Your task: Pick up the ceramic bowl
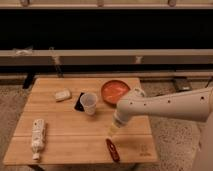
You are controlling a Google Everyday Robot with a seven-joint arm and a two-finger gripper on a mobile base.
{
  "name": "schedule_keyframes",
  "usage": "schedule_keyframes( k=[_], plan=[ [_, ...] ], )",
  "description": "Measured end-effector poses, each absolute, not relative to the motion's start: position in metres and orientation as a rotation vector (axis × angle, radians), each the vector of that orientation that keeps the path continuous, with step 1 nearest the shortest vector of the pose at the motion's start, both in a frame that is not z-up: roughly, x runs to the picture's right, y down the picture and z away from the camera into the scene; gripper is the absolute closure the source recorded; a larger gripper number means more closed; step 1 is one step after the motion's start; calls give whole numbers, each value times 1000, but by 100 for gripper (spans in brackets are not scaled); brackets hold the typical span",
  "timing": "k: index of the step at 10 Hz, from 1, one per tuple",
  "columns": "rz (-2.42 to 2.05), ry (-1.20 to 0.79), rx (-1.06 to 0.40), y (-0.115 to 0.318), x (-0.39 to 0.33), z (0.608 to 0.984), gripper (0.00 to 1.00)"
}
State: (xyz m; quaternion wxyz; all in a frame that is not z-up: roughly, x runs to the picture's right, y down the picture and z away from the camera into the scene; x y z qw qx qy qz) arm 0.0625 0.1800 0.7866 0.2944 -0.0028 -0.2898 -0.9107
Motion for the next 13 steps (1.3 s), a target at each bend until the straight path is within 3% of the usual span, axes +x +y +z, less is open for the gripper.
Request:
schedule_keyframes(
  k=[5, 10, 11, 13],
  plan=[
    [-2538, -668, 16, 117, 58, 835, 20],
    [-2602, -664, 74, 93, 52, 891, 20],
    [-2612, -670, 76, 92, 54, 898, 24],
    [-2632, -681, 79, 85, 58, 911, 42]
  ],
)
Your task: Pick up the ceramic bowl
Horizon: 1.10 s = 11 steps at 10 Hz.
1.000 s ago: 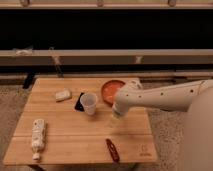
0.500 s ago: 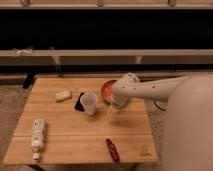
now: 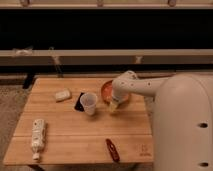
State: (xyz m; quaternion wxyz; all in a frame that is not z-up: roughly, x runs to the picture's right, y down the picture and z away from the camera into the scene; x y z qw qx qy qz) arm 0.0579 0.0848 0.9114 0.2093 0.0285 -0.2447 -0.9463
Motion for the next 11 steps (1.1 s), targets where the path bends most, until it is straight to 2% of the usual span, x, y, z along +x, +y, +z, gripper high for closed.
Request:
schedule_keyframes(
  k=[3, 6, 11],
  plan=[
    [-2654, -698, 74, 92, 59, 917, 73],
    [-2668, -686, 66, 99, 61, 916, 99],
    [-2725, -569, 57, 72, 67, 875, 100]
  ],
)
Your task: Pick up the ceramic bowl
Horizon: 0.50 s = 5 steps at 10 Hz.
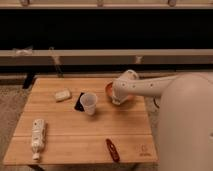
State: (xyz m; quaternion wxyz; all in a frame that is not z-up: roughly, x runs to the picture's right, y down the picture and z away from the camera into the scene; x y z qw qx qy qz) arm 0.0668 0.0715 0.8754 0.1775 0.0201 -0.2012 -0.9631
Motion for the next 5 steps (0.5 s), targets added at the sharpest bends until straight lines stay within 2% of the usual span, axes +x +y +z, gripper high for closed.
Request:
schedule_keyframes(
  k=[5],
  plan=[
    [-2821, -434, 115, 53, 55, 839, 100]
  ],
)
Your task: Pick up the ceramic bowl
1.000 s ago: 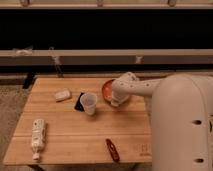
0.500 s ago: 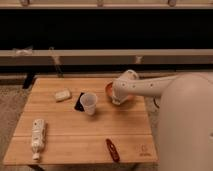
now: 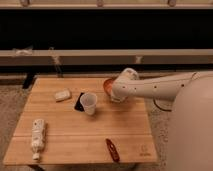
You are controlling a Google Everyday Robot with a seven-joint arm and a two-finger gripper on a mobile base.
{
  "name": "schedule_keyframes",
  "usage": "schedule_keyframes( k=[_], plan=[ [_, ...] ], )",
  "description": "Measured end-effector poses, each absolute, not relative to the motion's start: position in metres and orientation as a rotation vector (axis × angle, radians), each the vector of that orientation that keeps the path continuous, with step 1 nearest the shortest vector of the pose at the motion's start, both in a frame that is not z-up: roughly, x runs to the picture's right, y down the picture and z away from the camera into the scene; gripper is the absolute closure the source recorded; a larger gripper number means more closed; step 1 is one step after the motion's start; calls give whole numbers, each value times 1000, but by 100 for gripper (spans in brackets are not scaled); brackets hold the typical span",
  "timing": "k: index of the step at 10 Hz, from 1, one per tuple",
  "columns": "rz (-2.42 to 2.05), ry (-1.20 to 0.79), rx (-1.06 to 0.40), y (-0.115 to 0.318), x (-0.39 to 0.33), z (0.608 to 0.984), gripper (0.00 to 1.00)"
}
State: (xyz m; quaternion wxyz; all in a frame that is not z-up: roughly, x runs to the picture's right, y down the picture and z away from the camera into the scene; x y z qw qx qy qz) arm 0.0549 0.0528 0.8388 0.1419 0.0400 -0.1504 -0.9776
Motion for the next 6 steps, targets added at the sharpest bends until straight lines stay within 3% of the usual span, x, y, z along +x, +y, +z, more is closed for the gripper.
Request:
schedule_keyframes(
  k=[6],
  plan=[
    [-2870, -380, 188, 50, 43, 826, 100]
  ],
)
